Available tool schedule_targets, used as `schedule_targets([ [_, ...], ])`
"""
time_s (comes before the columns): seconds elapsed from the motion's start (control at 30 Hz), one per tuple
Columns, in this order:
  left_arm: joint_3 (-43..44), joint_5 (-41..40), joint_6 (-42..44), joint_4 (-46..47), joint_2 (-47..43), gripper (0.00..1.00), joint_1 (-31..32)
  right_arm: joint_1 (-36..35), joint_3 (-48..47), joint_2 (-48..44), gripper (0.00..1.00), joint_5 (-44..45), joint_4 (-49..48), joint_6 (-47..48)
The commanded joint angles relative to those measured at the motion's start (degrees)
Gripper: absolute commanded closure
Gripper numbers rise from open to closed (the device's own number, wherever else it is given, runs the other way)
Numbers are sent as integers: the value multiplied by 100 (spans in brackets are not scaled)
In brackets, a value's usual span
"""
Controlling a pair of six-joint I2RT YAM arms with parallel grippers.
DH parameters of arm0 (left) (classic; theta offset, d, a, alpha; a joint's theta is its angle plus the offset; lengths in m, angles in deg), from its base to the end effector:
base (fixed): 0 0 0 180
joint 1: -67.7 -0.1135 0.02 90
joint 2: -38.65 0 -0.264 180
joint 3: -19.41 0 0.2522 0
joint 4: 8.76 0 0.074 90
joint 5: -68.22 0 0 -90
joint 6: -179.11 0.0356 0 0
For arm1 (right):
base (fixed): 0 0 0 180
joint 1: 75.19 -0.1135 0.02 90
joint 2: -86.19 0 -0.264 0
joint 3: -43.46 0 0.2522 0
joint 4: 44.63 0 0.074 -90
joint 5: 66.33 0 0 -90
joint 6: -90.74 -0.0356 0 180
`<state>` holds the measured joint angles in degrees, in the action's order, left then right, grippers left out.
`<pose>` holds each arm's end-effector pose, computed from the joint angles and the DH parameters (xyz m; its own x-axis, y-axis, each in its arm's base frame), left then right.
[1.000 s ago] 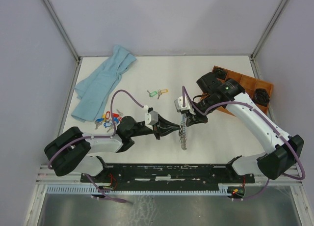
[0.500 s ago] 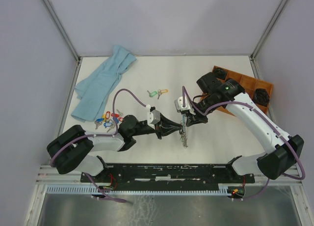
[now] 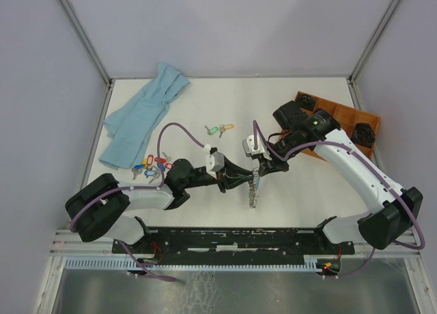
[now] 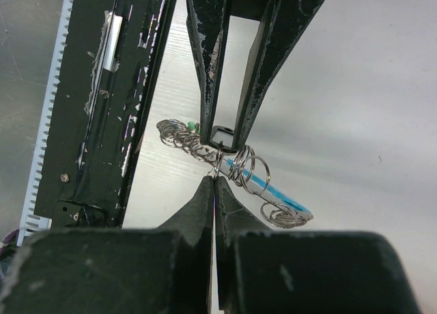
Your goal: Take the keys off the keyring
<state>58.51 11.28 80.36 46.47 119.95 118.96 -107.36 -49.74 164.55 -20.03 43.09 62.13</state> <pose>0.1526 -0.2212 0.2285 -0.0106 -0.1905 -0.9816 0.9963 0.0819 -0.0266 0.1900 0.1485 0.3413 0.1017 -0.6858 -0.7206 -0.9769 -0.2055 0.0577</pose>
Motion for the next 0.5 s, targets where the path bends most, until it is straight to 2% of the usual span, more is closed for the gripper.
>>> schedule_targets([
  [0.0, 201, -107, 91, 21, 2, 74, 50, -28, -34, -147, 99, -236, -82, 16],
  [0.33, 224, -98, 94, 37, 48, 80, 82, -26, -31, -159, 99, -200, -144, -68],
  [0.47, 255, -72, 102, 13, 61, 88, 77, -35, -36, -159, 99, -200, -146, -73],
])
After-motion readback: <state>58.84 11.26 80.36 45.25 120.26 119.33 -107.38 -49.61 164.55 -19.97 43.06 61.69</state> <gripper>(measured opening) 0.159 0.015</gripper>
